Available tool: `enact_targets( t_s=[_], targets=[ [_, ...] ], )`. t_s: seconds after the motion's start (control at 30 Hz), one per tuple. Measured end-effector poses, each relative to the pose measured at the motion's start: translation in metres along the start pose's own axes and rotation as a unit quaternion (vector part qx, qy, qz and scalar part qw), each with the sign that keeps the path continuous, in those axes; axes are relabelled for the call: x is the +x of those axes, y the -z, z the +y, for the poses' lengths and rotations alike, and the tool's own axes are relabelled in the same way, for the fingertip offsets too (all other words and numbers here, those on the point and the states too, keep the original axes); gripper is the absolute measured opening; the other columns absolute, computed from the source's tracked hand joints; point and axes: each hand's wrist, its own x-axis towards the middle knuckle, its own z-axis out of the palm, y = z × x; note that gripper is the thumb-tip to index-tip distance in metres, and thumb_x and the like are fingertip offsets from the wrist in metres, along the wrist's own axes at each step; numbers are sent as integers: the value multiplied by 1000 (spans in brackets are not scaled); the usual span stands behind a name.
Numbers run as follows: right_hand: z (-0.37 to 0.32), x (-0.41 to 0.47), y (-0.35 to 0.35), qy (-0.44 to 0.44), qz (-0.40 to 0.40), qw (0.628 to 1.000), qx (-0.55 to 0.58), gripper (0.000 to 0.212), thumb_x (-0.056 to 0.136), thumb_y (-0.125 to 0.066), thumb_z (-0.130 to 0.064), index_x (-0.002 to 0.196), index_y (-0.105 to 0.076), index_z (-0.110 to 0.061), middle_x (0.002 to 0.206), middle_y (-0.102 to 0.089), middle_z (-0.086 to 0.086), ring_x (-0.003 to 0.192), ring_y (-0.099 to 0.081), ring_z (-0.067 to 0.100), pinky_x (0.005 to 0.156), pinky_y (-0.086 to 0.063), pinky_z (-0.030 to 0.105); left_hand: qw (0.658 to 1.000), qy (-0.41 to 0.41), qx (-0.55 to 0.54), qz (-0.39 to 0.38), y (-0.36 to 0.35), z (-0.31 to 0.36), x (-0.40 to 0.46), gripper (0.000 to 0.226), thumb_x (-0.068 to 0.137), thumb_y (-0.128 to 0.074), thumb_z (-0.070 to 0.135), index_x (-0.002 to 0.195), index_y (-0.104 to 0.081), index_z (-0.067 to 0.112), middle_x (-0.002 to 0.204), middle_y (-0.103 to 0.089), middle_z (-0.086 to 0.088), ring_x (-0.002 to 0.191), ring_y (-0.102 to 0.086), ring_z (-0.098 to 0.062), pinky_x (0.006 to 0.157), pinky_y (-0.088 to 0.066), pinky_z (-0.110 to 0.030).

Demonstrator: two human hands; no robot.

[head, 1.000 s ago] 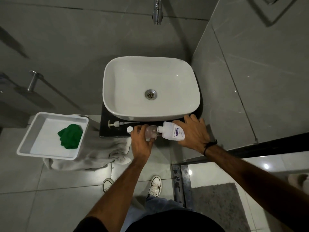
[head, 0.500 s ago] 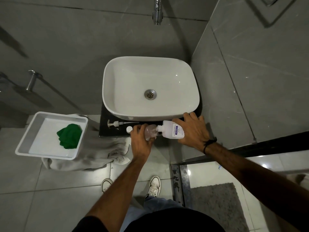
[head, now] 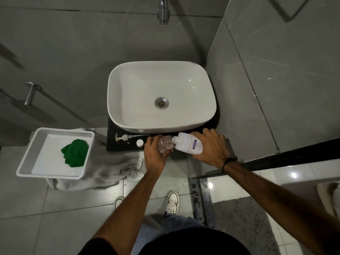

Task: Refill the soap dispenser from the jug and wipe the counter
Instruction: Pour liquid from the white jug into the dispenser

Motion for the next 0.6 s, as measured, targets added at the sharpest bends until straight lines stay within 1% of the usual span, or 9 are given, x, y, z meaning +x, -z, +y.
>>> enact_targets(
  t_s=[0.13,0.27,0.4,0.5,0.6],
  targets=[
    [5,0,0,-2,0,1000,-11,71,60,-78,-50,125,-56,-33,94,-50,-1,89,-49,21,70,-31,33,1000,10,6,-6,-2,2,0,64,65,-95,26,121,-65,17,118,-59,-6,103,-60,-25,83,-54,-37],
    [7,2,0,10,2,1000,-27,70,61,-79,-50,124,-57,-30,96,-51,2,91,-50,23,73,-38,36,999,16,20,-20,-3,3,0,67,65,-95,23,125,-64,19,122,-58,-7,106,-58,-25,85,-54,-36],
    [7,4,2,20,7,999,-47,69,61,-80,-50,123,-58,-28,98,-53,5,92,-52,25,75,-43,40,999,26,34,-28,-3,3,0,68,66,-94,21,126,-64,17,123,-58,-8,106,-58,-26,88,-54,-40],
    [7,4,4,30,21,997,-70,67,60,-80,-48,121,-60,-29,95,-52,5,89,-51,25,72,-39,39,998,24,47,-29,-3,2,0,67,65,-94,21,125,-65,16,122,-58,-9,106,-58,-26,87,-53,-38],
    [5,5,6,37,29,995,-92,69,57,-80,-50,120,-60,-31,93,-52,4,87,-50,25,69,-31,36,998,24,59,-28,-3,1,-1,69,64,-94,21,126,-64,17,122,-58,-8,106,-57,-25,86,-51,-31]
  ],
)
